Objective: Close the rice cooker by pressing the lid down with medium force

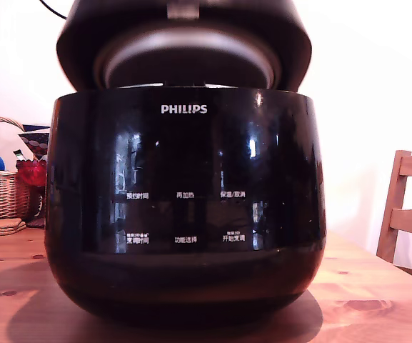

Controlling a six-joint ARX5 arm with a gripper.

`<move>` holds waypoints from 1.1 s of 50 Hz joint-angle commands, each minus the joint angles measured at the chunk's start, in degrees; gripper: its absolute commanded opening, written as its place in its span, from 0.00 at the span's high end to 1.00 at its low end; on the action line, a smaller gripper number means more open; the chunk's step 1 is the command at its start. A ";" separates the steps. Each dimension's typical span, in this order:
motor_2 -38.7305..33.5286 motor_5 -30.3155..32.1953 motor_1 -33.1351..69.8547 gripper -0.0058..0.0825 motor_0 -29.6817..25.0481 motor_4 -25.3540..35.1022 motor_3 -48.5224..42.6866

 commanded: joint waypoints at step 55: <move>-46.47 -6.29 -27.08 0.96 -7.89 -7.89 36.83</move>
